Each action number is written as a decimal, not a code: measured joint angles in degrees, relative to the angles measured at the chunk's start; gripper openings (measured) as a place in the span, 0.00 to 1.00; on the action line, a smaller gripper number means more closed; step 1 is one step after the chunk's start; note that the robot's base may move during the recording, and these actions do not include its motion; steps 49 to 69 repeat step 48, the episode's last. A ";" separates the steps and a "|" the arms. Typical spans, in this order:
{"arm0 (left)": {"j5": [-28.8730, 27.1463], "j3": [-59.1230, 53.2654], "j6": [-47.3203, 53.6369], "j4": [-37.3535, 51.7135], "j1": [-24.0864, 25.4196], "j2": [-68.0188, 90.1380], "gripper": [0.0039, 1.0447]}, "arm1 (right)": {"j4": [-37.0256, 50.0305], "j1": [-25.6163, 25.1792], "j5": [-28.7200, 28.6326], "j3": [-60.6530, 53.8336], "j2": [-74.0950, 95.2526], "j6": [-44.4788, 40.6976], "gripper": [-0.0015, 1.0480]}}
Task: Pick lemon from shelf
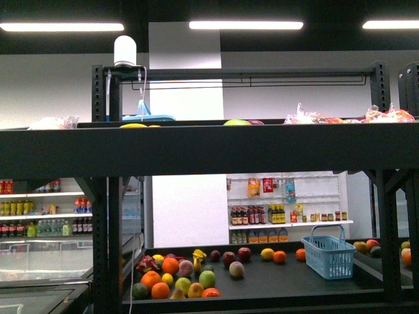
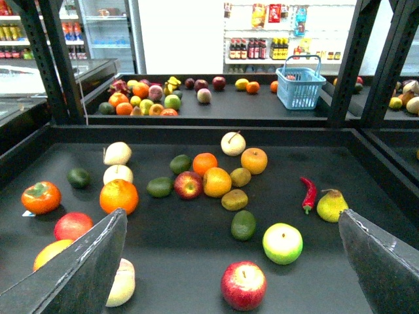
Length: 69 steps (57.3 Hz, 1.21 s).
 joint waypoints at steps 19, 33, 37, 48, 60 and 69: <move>0.00 0.00 0.00 0.00 0.00 0.00 0.93 | 0.00 0.00 0.00 0.00 0.00 0.00 0.93; 0.00 0.00 0.00 0.00 0.00 0.00 0.93 | 0.00 0.00 0.00 0.00 0.00 0.00 0.93; 0.00 0.00 0.00 0.00 0.00 0.00 0.93 | 0.00 0.00 0.00 0.00 0.00 0.00 0.93; 0.00 0.00 0.00 0.00 0.00 0.00 0.93 | 0.00 0.00 0.00 0.00 0.00 -0.02 0.93; 0.00 0.00 0.00 0.00 0.00 0.00 0.93 | 0.00 0.00 0.00 0.00 0.00 -0.02 0.93; 0.00 0.00 0.00 0.00 0.00 0.00 0.93 | 0.00 0.00 0.00 0.00 0.00 -0.02 0.93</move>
